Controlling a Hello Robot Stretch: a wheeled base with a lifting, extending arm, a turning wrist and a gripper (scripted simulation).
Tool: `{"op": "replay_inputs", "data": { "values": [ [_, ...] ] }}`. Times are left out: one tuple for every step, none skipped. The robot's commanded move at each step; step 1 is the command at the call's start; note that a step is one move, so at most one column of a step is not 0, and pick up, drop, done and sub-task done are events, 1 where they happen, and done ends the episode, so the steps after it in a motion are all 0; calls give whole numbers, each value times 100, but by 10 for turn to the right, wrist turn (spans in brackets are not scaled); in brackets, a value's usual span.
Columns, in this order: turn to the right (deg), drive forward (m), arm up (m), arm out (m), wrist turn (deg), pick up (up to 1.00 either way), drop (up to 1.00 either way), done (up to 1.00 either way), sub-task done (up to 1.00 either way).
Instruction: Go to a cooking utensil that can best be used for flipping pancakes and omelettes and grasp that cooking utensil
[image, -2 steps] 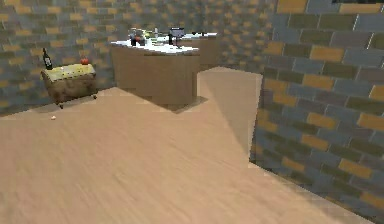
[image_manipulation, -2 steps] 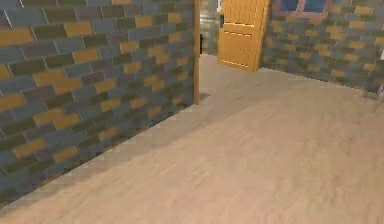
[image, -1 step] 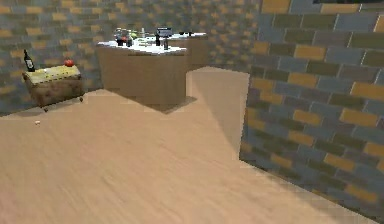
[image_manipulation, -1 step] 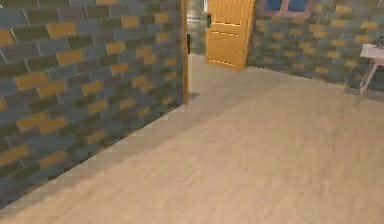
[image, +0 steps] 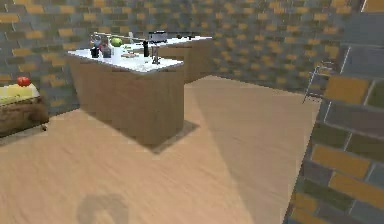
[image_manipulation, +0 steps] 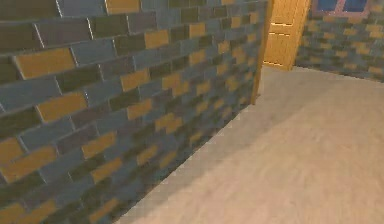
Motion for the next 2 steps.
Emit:
{"op": "replay_inputs", "data": {
  "values": [
    [0,95,0,0,0,0,0,0,0],
    [60,0,0,0,0,0,0,0,0]
  ]
}}
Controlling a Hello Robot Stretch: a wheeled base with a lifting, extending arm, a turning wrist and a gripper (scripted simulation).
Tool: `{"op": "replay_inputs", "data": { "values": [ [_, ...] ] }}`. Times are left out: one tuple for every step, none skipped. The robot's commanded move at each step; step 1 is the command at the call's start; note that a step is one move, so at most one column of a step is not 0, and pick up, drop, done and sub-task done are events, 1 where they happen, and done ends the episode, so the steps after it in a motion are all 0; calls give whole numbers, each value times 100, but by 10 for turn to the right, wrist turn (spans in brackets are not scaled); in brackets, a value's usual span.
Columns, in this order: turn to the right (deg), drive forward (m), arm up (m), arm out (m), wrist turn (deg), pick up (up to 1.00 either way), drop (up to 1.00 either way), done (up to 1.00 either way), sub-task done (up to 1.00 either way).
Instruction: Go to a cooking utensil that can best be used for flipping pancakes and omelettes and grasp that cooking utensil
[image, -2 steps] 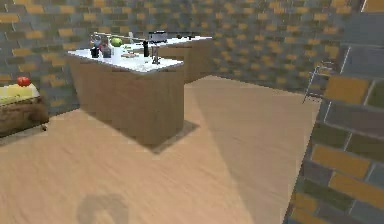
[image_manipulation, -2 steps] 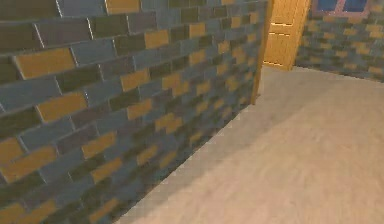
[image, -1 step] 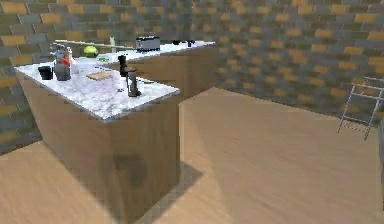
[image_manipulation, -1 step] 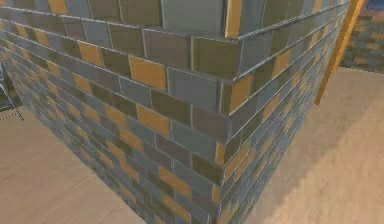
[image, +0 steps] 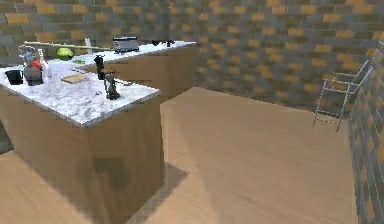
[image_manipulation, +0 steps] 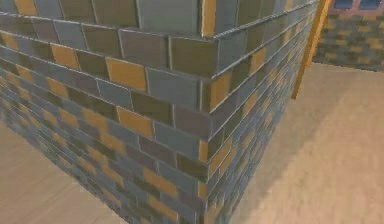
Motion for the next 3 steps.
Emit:
{"op": "replay_inputs", "data": {
  "values": [
    [0,65,0,0,0,0,0,0,0],
    [-450,0,0,0,0,0,0,0,0],
    [-450,0,0,0,0,0,0,0,0]
  ]
}}
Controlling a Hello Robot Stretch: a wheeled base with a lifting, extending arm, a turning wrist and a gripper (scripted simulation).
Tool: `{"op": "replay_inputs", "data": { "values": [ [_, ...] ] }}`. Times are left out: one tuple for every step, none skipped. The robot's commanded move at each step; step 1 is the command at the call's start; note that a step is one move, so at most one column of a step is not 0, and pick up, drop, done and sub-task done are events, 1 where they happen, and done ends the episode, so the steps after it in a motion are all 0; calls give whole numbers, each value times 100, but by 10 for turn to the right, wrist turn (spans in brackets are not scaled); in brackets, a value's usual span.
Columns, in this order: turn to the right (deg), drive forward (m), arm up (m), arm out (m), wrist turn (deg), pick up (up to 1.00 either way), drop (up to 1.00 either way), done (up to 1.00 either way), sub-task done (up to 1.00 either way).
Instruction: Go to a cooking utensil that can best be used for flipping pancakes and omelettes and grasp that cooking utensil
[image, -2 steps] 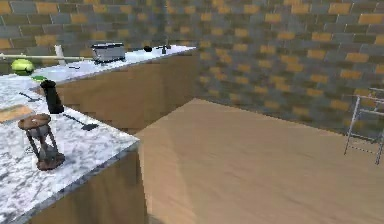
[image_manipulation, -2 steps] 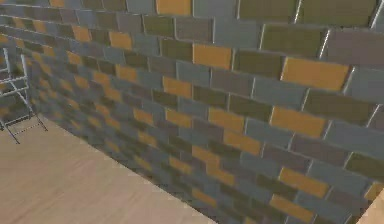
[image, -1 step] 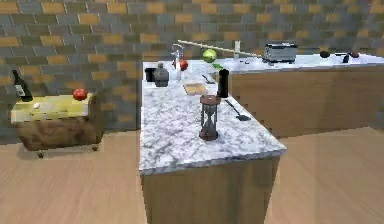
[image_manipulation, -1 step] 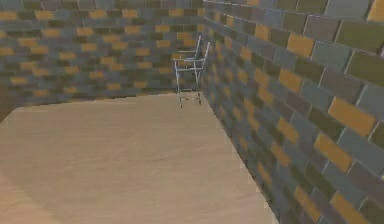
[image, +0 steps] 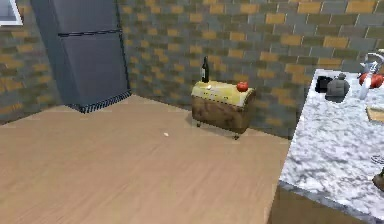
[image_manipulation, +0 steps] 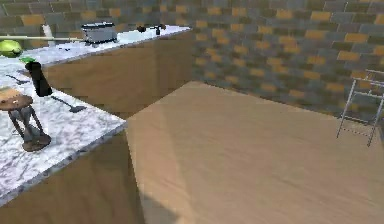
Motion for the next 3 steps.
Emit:
{"op": "replay_inputs", "data": {
  "values": [
    [-300,0,0,0,0,0,0,0,0],
    [-30,0,0,0,0,0,0,0,0],
    [450,0,0,0,0,0,0,0,0]
  ]
}}
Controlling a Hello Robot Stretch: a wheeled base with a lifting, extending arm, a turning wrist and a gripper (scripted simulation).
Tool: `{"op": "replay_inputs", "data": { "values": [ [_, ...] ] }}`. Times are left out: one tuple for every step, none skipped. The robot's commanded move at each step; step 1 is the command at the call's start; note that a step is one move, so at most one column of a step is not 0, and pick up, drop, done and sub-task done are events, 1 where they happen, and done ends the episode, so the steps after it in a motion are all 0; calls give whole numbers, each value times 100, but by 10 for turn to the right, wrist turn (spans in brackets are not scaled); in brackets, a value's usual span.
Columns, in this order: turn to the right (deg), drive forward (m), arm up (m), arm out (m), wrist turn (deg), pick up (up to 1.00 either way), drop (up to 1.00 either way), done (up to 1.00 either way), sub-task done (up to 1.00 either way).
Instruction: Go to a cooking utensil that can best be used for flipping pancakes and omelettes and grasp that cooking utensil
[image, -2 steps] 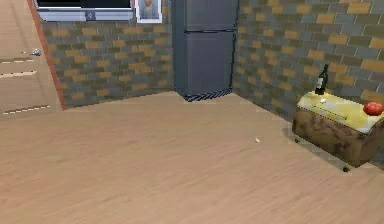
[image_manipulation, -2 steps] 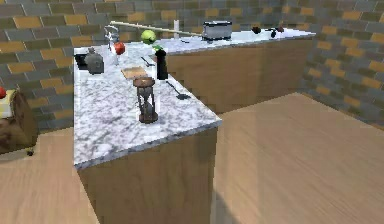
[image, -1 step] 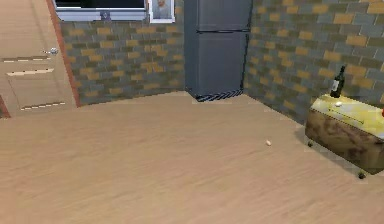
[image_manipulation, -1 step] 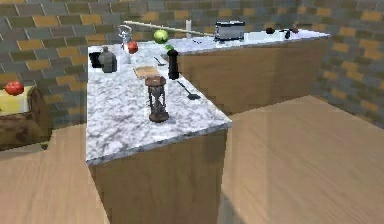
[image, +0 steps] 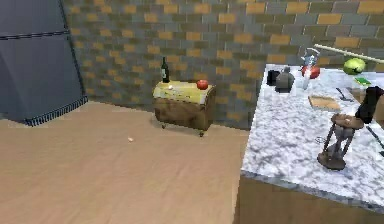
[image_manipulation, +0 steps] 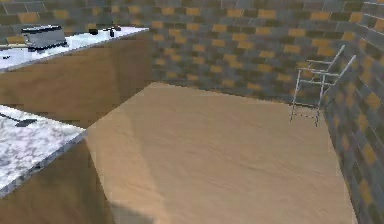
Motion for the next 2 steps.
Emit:
{"op": "replay_inputs", "data": {
  "values": [
    [420,0,0,0,0,0,0,0,0],
    [0,40,0,0,0,0,0,0,0]
  ]
}}
